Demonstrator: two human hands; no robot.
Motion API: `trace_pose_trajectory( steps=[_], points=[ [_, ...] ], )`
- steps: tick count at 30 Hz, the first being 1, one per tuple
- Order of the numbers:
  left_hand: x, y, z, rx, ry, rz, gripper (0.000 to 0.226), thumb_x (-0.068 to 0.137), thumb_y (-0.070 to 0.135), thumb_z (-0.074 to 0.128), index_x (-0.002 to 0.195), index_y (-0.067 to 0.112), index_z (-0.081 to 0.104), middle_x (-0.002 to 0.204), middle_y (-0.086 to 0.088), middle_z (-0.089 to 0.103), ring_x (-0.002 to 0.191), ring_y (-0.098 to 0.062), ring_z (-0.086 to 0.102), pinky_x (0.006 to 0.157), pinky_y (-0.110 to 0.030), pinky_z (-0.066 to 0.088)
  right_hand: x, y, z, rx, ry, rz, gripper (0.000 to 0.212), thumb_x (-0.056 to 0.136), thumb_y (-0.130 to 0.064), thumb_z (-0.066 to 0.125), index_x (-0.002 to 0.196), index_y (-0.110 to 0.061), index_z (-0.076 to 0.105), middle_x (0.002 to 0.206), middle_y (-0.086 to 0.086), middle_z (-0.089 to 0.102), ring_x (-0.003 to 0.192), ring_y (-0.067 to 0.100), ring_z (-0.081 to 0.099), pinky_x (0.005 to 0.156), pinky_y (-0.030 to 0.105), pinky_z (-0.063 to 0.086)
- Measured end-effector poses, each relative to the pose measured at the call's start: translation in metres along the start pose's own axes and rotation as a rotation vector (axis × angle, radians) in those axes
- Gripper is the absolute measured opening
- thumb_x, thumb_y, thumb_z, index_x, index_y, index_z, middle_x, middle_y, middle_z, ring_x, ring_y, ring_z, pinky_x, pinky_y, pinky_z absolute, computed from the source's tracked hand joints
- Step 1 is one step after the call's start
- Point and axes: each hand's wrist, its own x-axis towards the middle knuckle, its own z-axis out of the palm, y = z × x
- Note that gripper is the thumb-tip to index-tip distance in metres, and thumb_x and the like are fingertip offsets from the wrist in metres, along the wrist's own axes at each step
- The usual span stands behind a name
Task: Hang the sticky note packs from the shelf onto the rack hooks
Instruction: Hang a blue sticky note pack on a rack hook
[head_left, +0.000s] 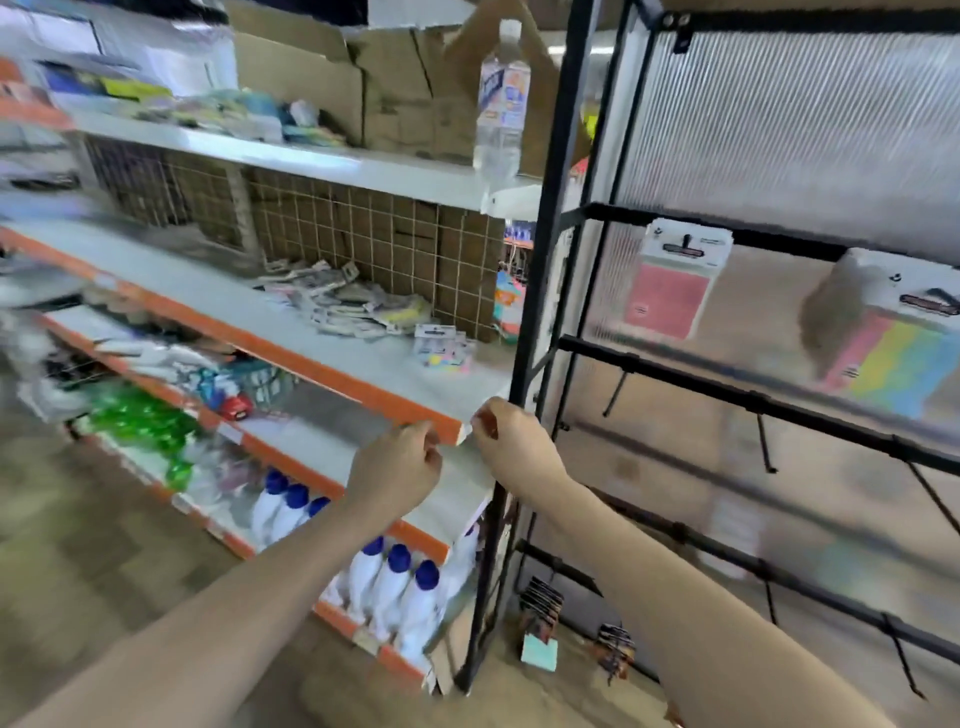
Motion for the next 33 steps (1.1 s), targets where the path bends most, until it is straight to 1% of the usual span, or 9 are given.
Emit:
trace_pose_trajectory(
  steps=[2,5,10,13,18,22,26,29,33],
  points=[
    [0.001,-0.020,-0.004,0.007,-0.033,-0.056,0.024,0.087,0.021,0.048,0.109,0.023,0.057,0.114,-0.001,0.062,0.102,-0.029,0.059,0.076,-0.032,0.043,0.008,-0.008,0.015,-0.010,-0.028,-0.014,0.016,0.096,-0.027,0.048,0.096,-0.012,0.052,0.087,0.004,0.054,0.079,0.028,0.056,0.061,0.032,0.038],
    [0.005,-0.048,-0.010,0.013,-0.037,-0.128,0.027,0.087,0.017,0.048,0.111,0.022,0.059,0.114,-0.004,0.064,0.105,-0.029,0.059,0.085,-0.037,0.049,0.025,-0.019,0.039,-0.008,-0.070,-0.035,0.021,0.096,-0.026,0.048,0.099,-0.006,0.053,0.091,0.010,0.058,0.081,0.033,0.058,0.063,0.035,0.045],
    [0.024,-0.092,-0.013,0.031,-0.030,-0.207,0.027,0.088,0.014,0.047,0.112,0.021,0.057,0.115,0.002,0.064,0.104,-0.022,0.060,0.082,-0.034,0.051,0.067,-0.035,0.082,-0.050,-0.128,-0.059,0.019,0.096,-0.025,0.044,0.093,-0.008,0.052,0.091,0.012,0.059,0.082,0.033,0.055,0.067,0.036,0.043],
    [0.046,-0.121,-0.014,0.041,-0.061,-0.239,0.030,0.089,0.013,0.046,0.115,0.021,0.057,0.121,0.000,0.062,0.108,-0.023,0.059,0.087,-0.033,0.049,0.103,-0.043,0.106,-0.019,-0.154,-0.067,0.019,0.095,-0.025,0.044,0.096,-0.009,0.054,0.090,0.009,0.057,0.082,0.030,0.055,0.064,0.033,0.039],
    [0.100,-0.170,-0.022,0.068,-0.064,-0.281,0.032,0.092,0.013,0.043,0.120,0.019,0.056,0.125,-0.001,0.059,0.113,-0.021,0.056,0.091,-0.037,0.048,0.178,-0.058,0.141,0.031,-0.163,-0.042,0.021,0.095,-0.021,0.042,0.099,-0.008,0.057,0.099,0.012,0.063,0.085,0.028,0.057,0.068,0.033,0.044],
    [0.152,-0.207,-0.031,0.112,-0.089,-0.306,0.029,0.092,0.015,0.044,0.118,0.017,0.056,0.119,-0.005,0.063,0.107,-0.026,0.059,0.087,-0.039,0.050,0.236,-0.065,0.166,0.044,-0.194,0.005,0.020,0.093,-0.017,0.043,0.102,-0.008,0.057,0.105,0.012,0.063,0.095,0.031,0.058,0.075,0.035,0.048],
    [0.199,-0.240,-0.038,0.152,-0.082,-0.317,0.027,0.092,0.014,0.044,0.115,0.019,0.057,0.117,-0.002,0.064,0.102,-0.025,0.061,0.078,-0.033,0.050,0.288,-0.064,0.189,0.032,-0.208,0.045,0.022,0.094,-0.017,0.043,0.106,-0.006,0.056,0.112,0.016,0.060,0.103,0.033,0.056,0.081,0.037,0.047],
    [0.226,-0.262,-0.038,0.162,-0.099,-0.314,0.028,0.091,0.013,0.043,0.115,0.018,0.057,0.114,-0.005,0.065,0.097,-0.026,0.062,0.079,-0.036,0.052,0.321,-0.061,0.204,0.003,-0.214,0.059,0.023,0.095,-0.018,0.043,0.109,-0.005,0.055,0.115,0.017,0.057,0.108,0.034,0.053,0.084,0.037,0.045],
    [0.253,-0.281,-0.029,0.163,-0.080,-0.342,0.030,0.091,0.016,0.042,0.117,0.021,0.057,0.116,-0.003,0.064,0.100,-0.026,0.061,0.077,-0.033,0.050,0.348,-0.055,0.222,-0.017,-0.211,0.080,0.024,0.094,-0.018,0.043,0.113,-0.006,0.052,0.119,0.015,0.053,0.113,0.032,0.049,0.087,0.037,0.043]
  ],
)
